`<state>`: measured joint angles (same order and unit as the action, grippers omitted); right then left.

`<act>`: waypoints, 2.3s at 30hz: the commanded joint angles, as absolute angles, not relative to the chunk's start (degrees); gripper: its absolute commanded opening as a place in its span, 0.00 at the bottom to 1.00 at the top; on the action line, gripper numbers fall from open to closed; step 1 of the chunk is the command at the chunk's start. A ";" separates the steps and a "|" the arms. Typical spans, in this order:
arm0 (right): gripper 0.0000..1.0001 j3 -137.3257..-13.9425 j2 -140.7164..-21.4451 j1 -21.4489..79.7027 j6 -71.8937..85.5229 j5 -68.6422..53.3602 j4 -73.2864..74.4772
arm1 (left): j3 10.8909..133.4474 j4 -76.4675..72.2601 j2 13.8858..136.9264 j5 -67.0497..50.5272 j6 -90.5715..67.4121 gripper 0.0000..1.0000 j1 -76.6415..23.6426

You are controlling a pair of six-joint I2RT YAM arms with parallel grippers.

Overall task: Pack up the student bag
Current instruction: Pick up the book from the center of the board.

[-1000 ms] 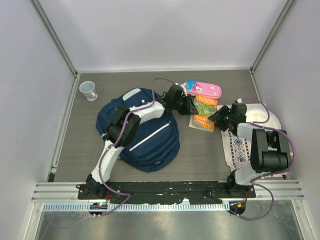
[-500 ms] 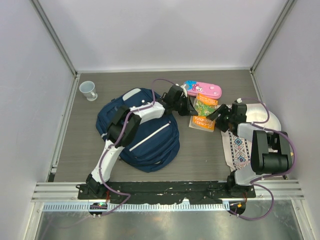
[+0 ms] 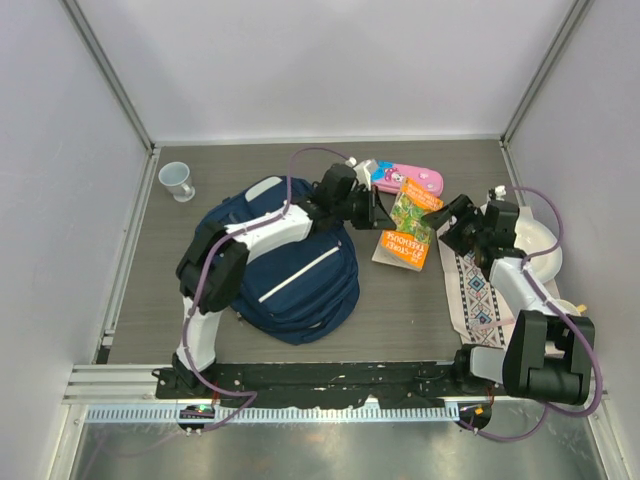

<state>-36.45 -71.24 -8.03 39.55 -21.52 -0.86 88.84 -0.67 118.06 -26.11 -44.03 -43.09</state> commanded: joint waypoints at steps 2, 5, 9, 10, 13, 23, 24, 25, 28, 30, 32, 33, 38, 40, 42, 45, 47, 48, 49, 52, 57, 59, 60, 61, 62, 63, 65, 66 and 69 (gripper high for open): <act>0.85 -37.27 -67.07 -8.00 40.95 -32.33 -3.07 | 85.70 -11.68 107.32 -30.41 -44.03 0.00 -40.87; 0.86 -35.78 -65.83 -8.00 43.59 -37.87 -8.86 | 84.29 -13.52 105.48 -32.43 -44.65 0.00 -40.26; 0.86 -34.11 -65.66 -8.00 47.98 -42.53 -16.76 | 81.30 -20.20 103.89 -35.33 -46.93 0.00 -39.55; 0.86 -33.93 -65.65 -8.00 48.51 -42.89 -17.66 | 80.34 -21.69 103.80 -36.90 -48.50 0.00 -39.46; 0.86 -33.49 -65.65 -8.00 50.71 -44.91 -21.00 | 78.58 -30.99 104.06 -40.32 -52.45 0.00 -39.02; 0.49 -30.94 -66.27 -7.82 58.89 -48.61 -33.84 | 77.35 -41.23 106.53 -44.12 -58.98 0.00 -38.76; 0.43 -30.85 -65.75 -7.82 58.89 -48.52 -33.84 | 77.17 -40.35 106.35 -43.77 -58.54 0.00 -38.76; 0.30 -30.85 -65.31 -7.91 58.80 -48.34 -33.84 | 76.99 -38.60 105.83 -43.60 -57.93 0.00 -38.67; 0.12 -31.02 -64.08 -7.91 58.54 -48.25 -33.49 | 75.85 -32.55 104.07 -40.79 -54.15 0.28 -38.41; 0.06 -31.46 -63.46 -7.91 58.62 -48.16 -33.14 | 74.80 -29.11 102.75 -37.54 -50.11 0.63 -38.32; 0.01 -31.81 -62.58 -7.91 58.62 -48.16 -33.05 | 74.27 -23.40 100.64 -34.90 -47.65 0.74 -38.15; 0.01 -31.90 -62.40 -7.91 58.71 -48.16 -33.05 | 74.01 -21.73 100.03 -32.72 -45.37 0.82 -38.06; 0.01 -32.26 -62.66 -7.82 63.00 -52.28 -40.22 | 72.95 -15.91 96.07 -28.74 -42.28 1.00 -36.83; 0.01 -32.08 -63.02 -7.74 67.39 -53.87 -44.36 | 73.04 -15.91 95.45 -28.48 -42.28 0.99 -36.22; 0.01 -32.08 -64.06 -7.47 70.47 -56.42 -51.04 | 73.65 -15.82 95.10 -28.30 -42.28 1.00 -36.04; 0.01 -32.26 -66.43 -6.07 77.24 -59.57 -60.70 | 74.09 -17.57 95.10 -29.09 -42.98 1.00 -35.68; 0.01 -32.43 -67.76 -4.40 81.72 -60.81 -67.63 | 74.44 -18.80 95.45 -30.41 -44.03 1.00 -35.51; 0.01 -32.43 -69.33 -3.70 82.70 -61.78 -69.24 | 74.62 -20.03 95.62 -30.50 -44.21 0.99 -35.51; 0.01 -32.52 -69.95 -3.08 83.58 -62.05 -70.30 | 74.45 -21.08 95.62 -30.67 -44.64 1.00 -35.51; 0.01 -32.34 -72.32 -0.62 83.58 -61.70 -71.80 | 72.60 -26.88 94.93 -32.17 -47.19 1.00 -35.42; 0.01 -33.22 -74.61 4.64 82.71 -62.05 -73.65 | 70.67 -29.44 93.34 -34.09 -47.20 1.00 -35.51; 0.01 -34.36 -75.67 5.97 82.71 -63.01 -74.53 | 69.79 -29.71 92.82 -34.45 -47.02 1.00 -35.42; 0.01 -34.71 -75.93 7.02 82.62 -63.19 -74.62 | 69.52 -30.49 92.55 -34.89 -47.02 1.00 -35.42; 0.01 -34.98 -76.20 7.29 82.62 -63.11 -74.79 | 69.26 -30.76 92.46 -35.07 -47.02 1.00 -35.51; 0.01 -35.07 -76.72 7.47 82.62 -63.02 -75.06 | 68.65 -30.94 91.94 -35.07 -47.02 0.96 -35.51; 0.01 -35.07 -77.08 7.47 82.44 -62.93 -74.97 | 68.38 -31.20 91.67 -35.07 -47.11 0.91 -35.51; 0.01 -35.07 -78.22 7.38 82.44 -62.58 -74.97 | 67.59 -31.03 90.89 -34.72 -46.85 0.73 -35.42; 0.01 -34.98 -78.66 7.47 82.53 -62.32 -74.97 | 67.41 -30.85 90.62 -34.54 -46.76 0.65 -35.42; 0.03 -34.72 -79.97 7.47 82.27 -61.70 -74.45 | 66.53 -28.93 89.39 -33.58 -45.62 0.34 -35.42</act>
